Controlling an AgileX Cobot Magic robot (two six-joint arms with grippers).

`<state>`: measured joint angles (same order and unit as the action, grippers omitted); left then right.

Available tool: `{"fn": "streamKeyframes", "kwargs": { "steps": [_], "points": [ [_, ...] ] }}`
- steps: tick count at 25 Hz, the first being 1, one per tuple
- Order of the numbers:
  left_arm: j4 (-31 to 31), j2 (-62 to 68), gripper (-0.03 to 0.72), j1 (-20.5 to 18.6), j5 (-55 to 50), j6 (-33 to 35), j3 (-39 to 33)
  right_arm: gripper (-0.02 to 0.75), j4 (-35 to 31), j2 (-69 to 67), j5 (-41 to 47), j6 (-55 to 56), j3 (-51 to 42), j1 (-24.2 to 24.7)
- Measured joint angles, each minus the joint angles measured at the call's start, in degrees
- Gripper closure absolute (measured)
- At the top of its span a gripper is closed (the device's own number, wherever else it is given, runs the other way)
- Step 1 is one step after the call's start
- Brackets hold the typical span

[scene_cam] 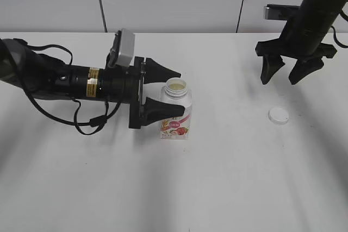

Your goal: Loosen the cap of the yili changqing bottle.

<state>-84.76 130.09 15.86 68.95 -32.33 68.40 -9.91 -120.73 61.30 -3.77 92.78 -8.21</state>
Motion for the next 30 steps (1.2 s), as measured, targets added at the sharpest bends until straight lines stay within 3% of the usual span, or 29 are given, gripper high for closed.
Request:
{"fn": "streamKeyframes", "kwargs": {
  "steps": [7, 12, 16, 23, 30],
  "points": [
    [0.1, -5.7, 0.095, -0.4, 0.0, -2.9, 0.0, 0.192, 0.2, 0.3, 0.6, -0.1, 0.0, 0.0],
    [-0.5, -10.2, 0.095, -0.7, -3.1, -10.2, -0.1, 0.192, 0.6, 1.8, 0.7, -0.1, 0.0, 0.0],
    [-0.5, -15.0, 0.095, -2.4, -17.6, -18.5, -0.1, 0.192, 0.6, 3.8, 1.6, 0.0, 0.4, 0.0],
    [0.1, -24.2, 0.095, -4.7, -40.9, -21.1, -0.1, 0.192, 0.6, 5.3, 4.7, 0.0, 5.3, 0.0],
    [10.4, -26.6, 0.095, -4.8, -76.6, -21.3, -0.1, 0.192, 0.6, 5.4, 7.8, 0.0, 8.8, 0.0]
  ]
}}
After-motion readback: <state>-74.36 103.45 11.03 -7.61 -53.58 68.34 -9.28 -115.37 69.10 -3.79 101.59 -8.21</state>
